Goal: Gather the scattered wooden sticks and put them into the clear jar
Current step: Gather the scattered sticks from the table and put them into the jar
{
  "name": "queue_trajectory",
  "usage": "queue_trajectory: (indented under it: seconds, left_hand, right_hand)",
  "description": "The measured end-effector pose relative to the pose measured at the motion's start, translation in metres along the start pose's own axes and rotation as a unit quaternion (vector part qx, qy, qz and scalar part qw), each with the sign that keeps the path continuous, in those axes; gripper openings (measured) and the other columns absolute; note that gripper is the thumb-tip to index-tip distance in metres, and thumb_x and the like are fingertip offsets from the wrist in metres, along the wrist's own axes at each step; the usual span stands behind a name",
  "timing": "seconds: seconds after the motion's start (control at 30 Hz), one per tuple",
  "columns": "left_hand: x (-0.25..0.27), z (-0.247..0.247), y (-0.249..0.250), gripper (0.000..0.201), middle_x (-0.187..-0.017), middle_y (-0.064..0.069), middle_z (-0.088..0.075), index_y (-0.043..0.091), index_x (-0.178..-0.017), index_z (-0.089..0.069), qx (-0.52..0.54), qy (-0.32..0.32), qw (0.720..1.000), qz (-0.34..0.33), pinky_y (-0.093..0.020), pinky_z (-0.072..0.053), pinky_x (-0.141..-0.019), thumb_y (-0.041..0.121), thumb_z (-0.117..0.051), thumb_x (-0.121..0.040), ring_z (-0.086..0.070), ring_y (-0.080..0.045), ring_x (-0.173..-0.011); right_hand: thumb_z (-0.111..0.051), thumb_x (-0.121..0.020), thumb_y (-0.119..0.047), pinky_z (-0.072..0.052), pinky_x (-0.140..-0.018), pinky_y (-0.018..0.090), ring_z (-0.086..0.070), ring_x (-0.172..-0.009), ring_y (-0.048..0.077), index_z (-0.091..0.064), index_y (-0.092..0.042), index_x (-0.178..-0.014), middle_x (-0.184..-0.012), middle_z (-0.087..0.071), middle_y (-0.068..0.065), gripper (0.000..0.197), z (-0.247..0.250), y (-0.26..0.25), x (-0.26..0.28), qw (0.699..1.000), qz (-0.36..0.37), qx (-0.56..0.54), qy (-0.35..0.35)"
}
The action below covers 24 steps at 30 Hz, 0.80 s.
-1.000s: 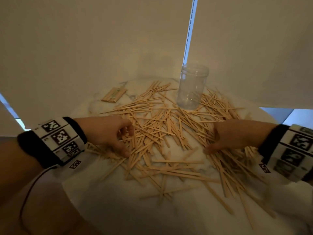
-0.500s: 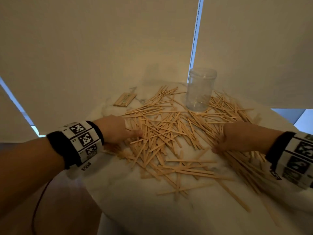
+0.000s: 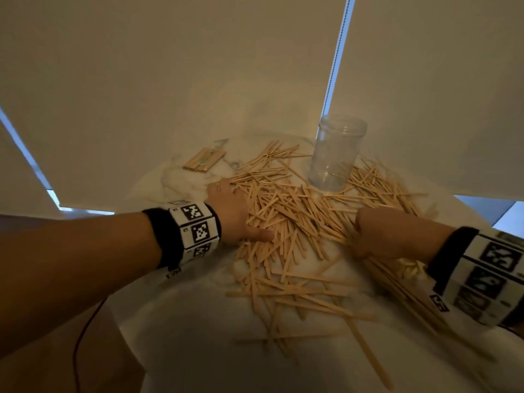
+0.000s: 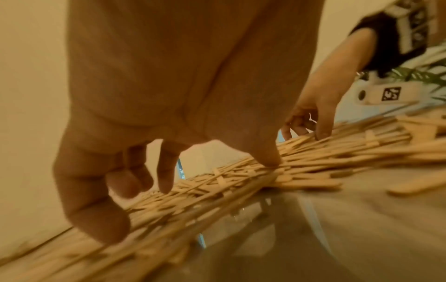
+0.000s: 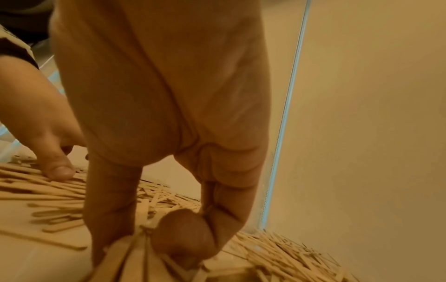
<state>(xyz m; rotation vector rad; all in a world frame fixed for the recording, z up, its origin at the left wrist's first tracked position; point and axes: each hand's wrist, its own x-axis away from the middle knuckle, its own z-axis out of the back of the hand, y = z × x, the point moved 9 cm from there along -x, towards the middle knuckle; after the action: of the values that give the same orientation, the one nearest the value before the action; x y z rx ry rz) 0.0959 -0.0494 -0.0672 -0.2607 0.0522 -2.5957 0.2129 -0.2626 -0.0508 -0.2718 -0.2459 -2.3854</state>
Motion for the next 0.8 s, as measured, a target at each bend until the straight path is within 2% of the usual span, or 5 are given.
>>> queue_trajectory:
  seconds: [0.07,0.17,0.37,0.57,0.8]
  left_hand:
    - [-0.002,-0.002,0.003,0.093,-0.108,-0.014,-0.059,0.006,-0.108,-0.060,-0.016,-0.044,0.999,-0.016,-0.039,-0.051,-0.089,0.090,-0.046,-0.071,-0.058,-0.026,-0.096]
    - [-0.008,0.008,0.015,0.064,-0.062,-0.006,-0.055,0.010,-0.065,-0.056,0.039,-0.068,0.995,-0.058,-0.036,-0.047,-0.066,0.071,-0.058,-0.084,-0.049,-0.019,-0.056]
    - [-0.022,0.016,0.012,0.034,-0.074,-0.003,-0.059,0.009,-0.079,-0.065,0.084,-0.084,0.993,-0.021,-0.028,-0.045,-0.065,0.040,-0.072,-0.090,-0.054,-0.018,-0.068]
    - [-0.031,0.024,-0.003,0.039,-0.064,-0.001,-0.044,0.012,-0.073,-0.051,0.148,-0.085,0.985,0.010,-0.024,-0.034,-0.046,0.036,-0.048,-0.103,-0.037,-0.015,-0.051]
    - [-0.037,0.041,-0.024,0.031,-0.086,-0.007,-0.058,0.013,-0.090,-0.054,0.329,-0.024,0.944,0.022,-0.036,-0.052,-0.072,0.036,-0.041,-0.105,-0.054,-0.024,-0.071]
  right_hand:
    - [-0.073,-0.080,-0.027,-0.031,-0.041,0.023,-0.040,-0.047,0.013,-0.047,-0.013,-0.055,-0.055,-0.044,0.000,0.038,0.000,0.001,-0.001,1.000,0.006,-0.004,0.005]
    - [-0.072,-0.080,-0.024,-0.029,-0.041,0.023,-0.038,-0.045,0.015,-0.043,-0.012,-0.051,-0.051,-0.039,0.001,0.043,0.000,0.004,-0.001,1.000,0.011,-0.001,0.016]
    - [-0.066,-0.086,-0.029,-0.048,-0.055,0.027,-0.058,-0.061,0.019,-0.063,-0.012,-0.074,-0.067,-0.061,0.004,0.021,0.019,0.017,0.000,0.997,-0.015,-0.051,0.055]
    - [-0.068,-0.089,-0.026,-0.053,-0.059,0.030,-0.068,-0.061,0.021,-0.071,-0.006,-0.077,-0.066,-0.071,0.008,0.023,0.042,0.024,0.007,0.989,-0.009,-0.121,0.081]
    - [-0.071,-0.088,-0.028,-0.055,-0.062,0.031,-0.069,-0.058,0.015,-0.069,-0.017,-0.074,-0.060,-0.070,0.000,0.018,0.083,0.026,0.011,0.966,-0.001,-0.209,0.150]
